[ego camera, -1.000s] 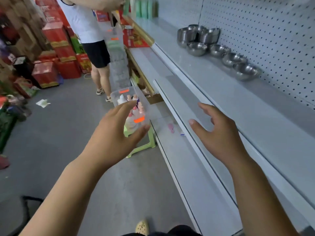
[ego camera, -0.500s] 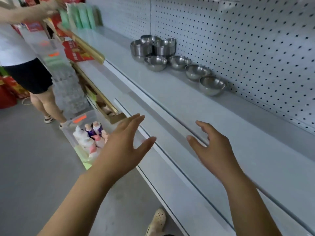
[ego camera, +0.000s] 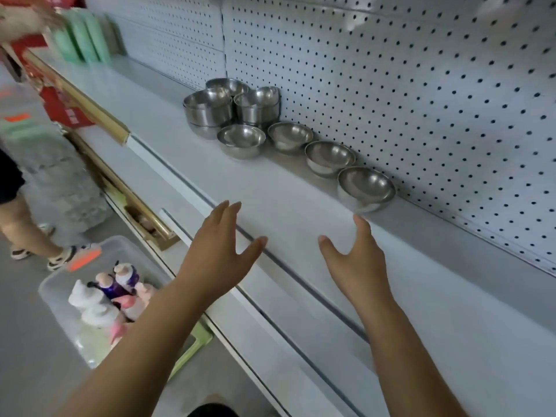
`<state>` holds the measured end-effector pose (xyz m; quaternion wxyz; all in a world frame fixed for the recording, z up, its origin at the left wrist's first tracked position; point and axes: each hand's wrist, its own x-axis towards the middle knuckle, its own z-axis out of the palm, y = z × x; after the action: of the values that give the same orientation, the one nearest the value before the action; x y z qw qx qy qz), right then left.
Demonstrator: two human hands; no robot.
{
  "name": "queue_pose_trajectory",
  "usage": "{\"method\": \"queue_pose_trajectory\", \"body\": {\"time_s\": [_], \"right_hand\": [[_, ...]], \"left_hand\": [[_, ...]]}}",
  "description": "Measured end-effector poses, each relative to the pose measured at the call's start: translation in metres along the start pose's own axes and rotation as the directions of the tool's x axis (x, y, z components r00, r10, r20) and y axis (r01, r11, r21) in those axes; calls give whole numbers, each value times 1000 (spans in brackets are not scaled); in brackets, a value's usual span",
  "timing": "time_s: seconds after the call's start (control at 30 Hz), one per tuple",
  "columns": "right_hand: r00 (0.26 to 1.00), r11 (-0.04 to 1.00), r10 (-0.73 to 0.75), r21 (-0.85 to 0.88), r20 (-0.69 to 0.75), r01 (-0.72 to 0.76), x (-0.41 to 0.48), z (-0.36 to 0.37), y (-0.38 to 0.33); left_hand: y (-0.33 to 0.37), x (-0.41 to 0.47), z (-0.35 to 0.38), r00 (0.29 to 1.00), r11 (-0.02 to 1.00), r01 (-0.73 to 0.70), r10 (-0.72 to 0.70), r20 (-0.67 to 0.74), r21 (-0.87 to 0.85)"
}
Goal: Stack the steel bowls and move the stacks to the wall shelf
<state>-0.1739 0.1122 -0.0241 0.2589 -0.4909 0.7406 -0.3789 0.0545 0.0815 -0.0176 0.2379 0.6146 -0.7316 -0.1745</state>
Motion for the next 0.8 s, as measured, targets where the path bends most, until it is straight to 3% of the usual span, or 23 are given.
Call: {"method": "queue_pose_trajectory", "body": {"time_s": [0.23, 0.5, 0.8], "right_hand": [[972, 996, 91, -2, -219, -93, 26, 31, -2], [900, 980, 199, 64, -388, -189, 68, 56, -23], [733, 951, 307, 168, -607, -259, 109, 80, -28]], "left_hand": [[-17, 91, 17, 997, 999, -46, 45, -65, -14], [-51, 190, 13, 993, 968, 77, -96, -71, -238], [-86, 260, 10, 995, 902, -90, 60, -83, -422]]}}
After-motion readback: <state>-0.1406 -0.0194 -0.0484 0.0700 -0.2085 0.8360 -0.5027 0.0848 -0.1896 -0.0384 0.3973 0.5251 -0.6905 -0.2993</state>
